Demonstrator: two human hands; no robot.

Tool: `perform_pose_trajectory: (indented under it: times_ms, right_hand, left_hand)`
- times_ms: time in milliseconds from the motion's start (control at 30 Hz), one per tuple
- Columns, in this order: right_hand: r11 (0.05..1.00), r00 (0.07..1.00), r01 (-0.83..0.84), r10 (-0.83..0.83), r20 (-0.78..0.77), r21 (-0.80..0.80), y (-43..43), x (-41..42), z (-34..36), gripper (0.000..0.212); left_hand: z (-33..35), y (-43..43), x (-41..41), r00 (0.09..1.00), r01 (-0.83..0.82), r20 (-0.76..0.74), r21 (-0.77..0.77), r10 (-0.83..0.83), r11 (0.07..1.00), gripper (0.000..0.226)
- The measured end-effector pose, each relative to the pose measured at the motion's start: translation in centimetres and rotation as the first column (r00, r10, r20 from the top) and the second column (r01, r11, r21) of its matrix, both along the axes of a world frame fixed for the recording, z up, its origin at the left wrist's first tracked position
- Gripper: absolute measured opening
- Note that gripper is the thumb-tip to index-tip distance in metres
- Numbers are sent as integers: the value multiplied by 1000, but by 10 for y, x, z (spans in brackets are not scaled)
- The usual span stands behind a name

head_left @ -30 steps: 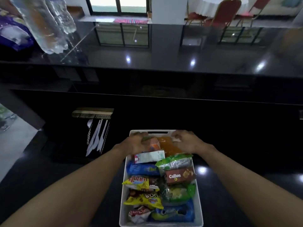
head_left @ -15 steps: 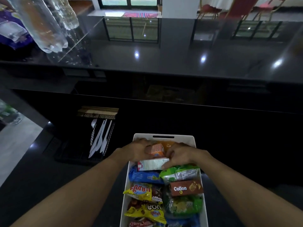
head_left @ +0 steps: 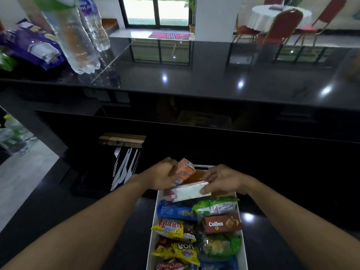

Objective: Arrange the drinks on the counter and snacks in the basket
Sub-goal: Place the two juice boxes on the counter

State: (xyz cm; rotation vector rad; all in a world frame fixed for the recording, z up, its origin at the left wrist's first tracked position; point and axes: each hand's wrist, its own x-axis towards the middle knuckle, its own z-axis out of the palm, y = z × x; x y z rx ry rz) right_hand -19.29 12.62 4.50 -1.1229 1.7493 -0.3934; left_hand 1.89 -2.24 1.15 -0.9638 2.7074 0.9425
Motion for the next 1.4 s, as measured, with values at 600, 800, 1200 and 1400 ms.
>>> perform_pose_trajectory:
  times_ms: [600, 800, 1200, 1400]
  right_hand:
    - [852, 614, 418, -9, 789, -315, 14, 3, 94, 51]
    - [729, 429, 564, 143, 892, -388, -8, 6, 148, 59]
    - [455, 572, 741, -42, 820, -494, -72, -22, 213, 43]
    - [443, 866, 483, -370, 337, -755, -91, -35, 204, 49]
  left_hand:
    - [164, 11, 45, 757, -318, -618, -66, 212, 946, 26]
    - [214, 3, 21, 566, -374, -801, -36, 197, 927, 20]
    - [259, -39, -55, 345, -426, -873, 182, 345, 886, 19]
    - [250, -54, -74, 430, -392, -822, 202, 373, 897, 26]
